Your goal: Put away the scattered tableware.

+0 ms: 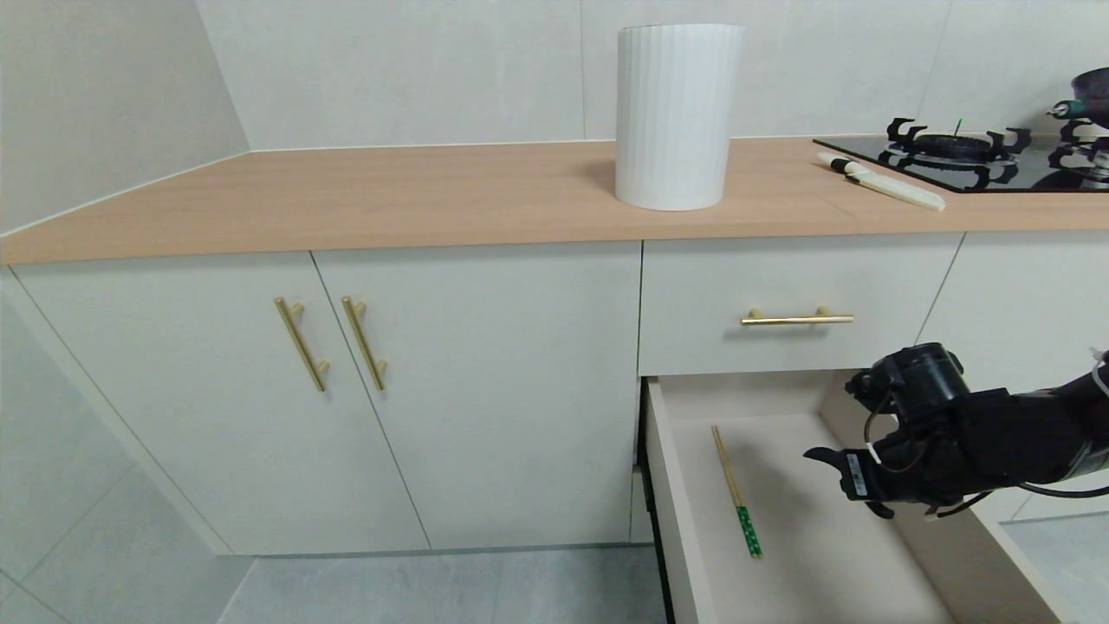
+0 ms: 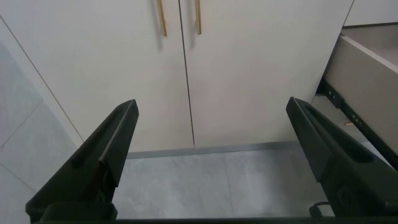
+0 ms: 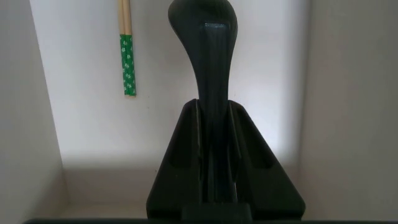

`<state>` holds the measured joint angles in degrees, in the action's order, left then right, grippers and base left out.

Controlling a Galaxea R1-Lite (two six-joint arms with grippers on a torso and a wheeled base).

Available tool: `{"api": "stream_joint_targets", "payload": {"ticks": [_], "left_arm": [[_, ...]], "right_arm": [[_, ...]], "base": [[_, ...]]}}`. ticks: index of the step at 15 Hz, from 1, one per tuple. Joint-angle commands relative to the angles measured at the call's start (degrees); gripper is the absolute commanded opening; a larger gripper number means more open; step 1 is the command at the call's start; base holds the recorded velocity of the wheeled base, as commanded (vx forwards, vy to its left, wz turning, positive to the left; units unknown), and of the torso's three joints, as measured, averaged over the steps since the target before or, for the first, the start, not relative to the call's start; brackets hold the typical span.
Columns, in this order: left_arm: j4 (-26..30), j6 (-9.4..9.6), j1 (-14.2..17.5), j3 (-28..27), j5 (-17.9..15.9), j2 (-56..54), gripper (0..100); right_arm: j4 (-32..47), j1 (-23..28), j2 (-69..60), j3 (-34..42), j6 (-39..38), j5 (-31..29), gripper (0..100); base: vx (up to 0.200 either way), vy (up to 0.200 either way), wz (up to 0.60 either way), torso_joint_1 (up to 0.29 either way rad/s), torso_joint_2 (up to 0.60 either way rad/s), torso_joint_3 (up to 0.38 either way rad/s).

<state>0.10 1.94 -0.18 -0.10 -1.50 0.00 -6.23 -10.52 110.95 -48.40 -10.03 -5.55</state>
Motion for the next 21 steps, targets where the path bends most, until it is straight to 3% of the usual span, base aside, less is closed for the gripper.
{"api": "stream_joint_targets", "payload": {"ticks": [1, 5, 8, 16, 21], "left_arm": [[0.0, 0.00, 0.0, 0.0, 0.0, 0.0, 100], [0.0, 0.00, 0.0, 0.0, 0.0, 0.0, 100], [0.0, 0.00, 0.0, 0.0, -0.1, 0.0, 100], [0.0, 0.00, 0.0, 0.0, 0.0, 0.0, 100], [0.0, 0.00, 0.0, 0.0, 0.0, 0.0, 100]], "right_arm": [[-0.1, 0.0, 0.1, 0.1, 0.0, 0.0, 0], [-1.9, -2.8, 2.3, 0.9, -0.1, 0.0, 0], [-11.2, -4.2, 8.3, 3.1, -0.1, -2.5, 0], [-24.9, -4.7, 21.9, 1.3, 2.1, -3.4, 0], [-27.0, -4.4, 24.3, -1.3, 2.1, -3.8, 0]], "base": [[0.000, 0.000, 0.00, 0.000, 0.00, 0.000], [0.000, 0.000, 0.00, 0.000, 0.00, 0.000], [0.000, 0.000, 0.00, 0.000, 0.00, 0.000], [0.000, 0.000, 0.00, 0.000, 0.00, 0.000], [0.000, 0.000, 0.00, 0.000, 0.00, 0.000]]}}
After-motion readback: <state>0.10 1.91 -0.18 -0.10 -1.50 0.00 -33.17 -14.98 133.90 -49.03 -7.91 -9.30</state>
